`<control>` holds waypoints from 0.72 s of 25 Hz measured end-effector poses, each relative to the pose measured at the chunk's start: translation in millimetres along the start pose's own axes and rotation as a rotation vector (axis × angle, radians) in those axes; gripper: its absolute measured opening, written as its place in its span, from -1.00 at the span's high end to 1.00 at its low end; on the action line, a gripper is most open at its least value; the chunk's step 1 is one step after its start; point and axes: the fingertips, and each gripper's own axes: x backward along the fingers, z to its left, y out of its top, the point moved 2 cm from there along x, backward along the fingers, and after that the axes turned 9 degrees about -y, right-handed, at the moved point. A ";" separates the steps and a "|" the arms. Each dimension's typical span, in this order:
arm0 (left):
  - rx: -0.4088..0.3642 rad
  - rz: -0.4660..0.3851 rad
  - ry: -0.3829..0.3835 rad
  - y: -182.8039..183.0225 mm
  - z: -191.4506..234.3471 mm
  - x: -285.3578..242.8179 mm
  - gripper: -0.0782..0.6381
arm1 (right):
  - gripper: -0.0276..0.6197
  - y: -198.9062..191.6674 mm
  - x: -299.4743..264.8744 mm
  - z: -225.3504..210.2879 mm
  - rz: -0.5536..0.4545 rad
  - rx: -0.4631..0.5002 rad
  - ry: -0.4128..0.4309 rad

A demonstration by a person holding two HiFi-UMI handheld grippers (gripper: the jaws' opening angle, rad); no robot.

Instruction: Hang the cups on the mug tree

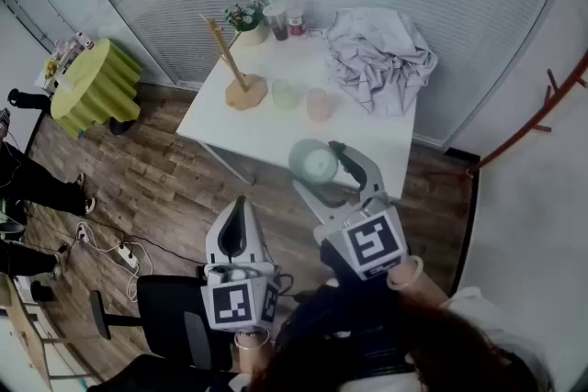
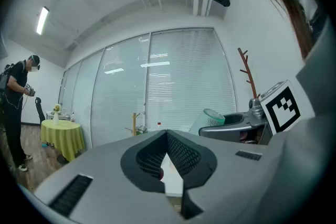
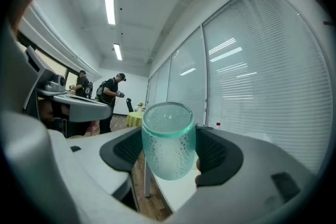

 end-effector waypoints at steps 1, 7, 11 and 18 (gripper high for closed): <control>-0.002 0.000 -0.001 0.7 2.3 -2.9 0.78 | -0.06 0.9 -3.2 -0.7 -0.001 0.000 0.001; -0.014 0.009 -0.005 5.5 12.7 -21.4 0.78 | -0.06 5.7 -22.5 -3.4 -0.008 -0.006 0.017; -0.005 0.012 -0.015 7.3 19.6 -34.7 0.78 | -0.07 7.7 -39.2 -8.2 -0.016 -0.031 0.025; -0.002 0.013 -0.001 9.2 38.5 -64.0 0.78 | -0.07 11.4 -73.4 -18.9 -0.030 -0.058 0.043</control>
